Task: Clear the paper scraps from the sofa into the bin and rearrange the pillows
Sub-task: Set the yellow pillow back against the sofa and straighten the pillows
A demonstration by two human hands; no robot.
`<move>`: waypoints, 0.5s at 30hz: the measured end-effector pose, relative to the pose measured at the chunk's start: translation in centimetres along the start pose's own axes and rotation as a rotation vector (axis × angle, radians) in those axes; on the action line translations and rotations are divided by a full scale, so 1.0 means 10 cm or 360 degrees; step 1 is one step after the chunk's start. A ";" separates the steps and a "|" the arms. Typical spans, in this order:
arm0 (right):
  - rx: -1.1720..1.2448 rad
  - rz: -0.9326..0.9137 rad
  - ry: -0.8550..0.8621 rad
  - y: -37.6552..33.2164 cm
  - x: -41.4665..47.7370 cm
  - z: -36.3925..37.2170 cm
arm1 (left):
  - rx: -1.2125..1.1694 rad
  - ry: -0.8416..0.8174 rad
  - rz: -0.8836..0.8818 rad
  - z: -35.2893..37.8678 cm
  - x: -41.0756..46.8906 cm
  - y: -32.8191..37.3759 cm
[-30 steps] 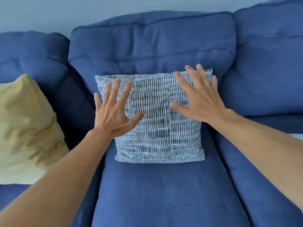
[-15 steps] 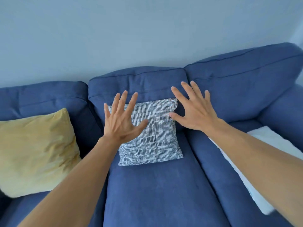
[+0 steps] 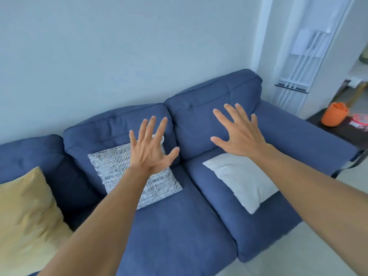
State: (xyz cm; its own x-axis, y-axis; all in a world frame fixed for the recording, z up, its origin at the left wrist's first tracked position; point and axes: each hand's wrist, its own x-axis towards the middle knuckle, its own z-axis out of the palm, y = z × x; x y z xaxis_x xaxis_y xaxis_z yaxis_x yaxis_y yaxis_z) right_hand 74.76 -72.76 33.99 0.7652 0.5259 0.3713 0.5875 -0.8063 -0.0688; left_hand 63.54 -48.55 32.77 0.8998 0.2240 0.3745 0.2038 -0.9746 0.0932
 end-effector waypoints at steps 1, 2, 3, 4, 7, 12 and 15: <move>-0.0019 0.0042 -0.0006 0.17 -0.07 -0.06 | -0.0012 0.0011 0.0031 0.03 0.03 0.17; -0.0029 0.0086 -0.0010 0.33 -0.13 -0.10 | -0.0014 0.0008 0.0060 0.05 0.06 0.32; -0.0041 0.0125 -0.0014 0.48 -0.18 -0.14 | -0.0020 0.0007 0.0080 0.08 0.09 0.48; -0.0057 0.0153 -0.0013 0.65 -0.23 -0.18 | -0.0033 0.0005 0.0101 0.12 0.14 0.65; -0.0084 0.0233 -0.0025 1.14 -0.34 -0.29 | -0.0091 -0.0025 0.0143 0.23 0.29 1.15; -0.0095 0.0278 -0.0080 2.00 -0.41 -0.44 | -0.0131 -0.0059 0.0159 0.49 0.52 2.05; -0.0120 0.0262 -0.0139 2.39 -0.42 -0.46 | -0.0158 -0.0050 0.0095 0.65 0.59 2.42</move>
State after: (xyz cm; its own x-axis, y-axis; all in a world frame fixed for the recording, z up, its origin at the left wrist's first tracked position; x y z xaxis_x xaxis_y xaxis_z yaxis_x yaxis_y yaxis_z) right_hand 84.40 -95.52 35.05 0.8714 0.4040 0.2785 0.4335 -0.8997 -0.0514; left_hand 76.29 -70.83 31.23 0.9211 0.1634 0.3533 0.1114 -0.9803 0.1631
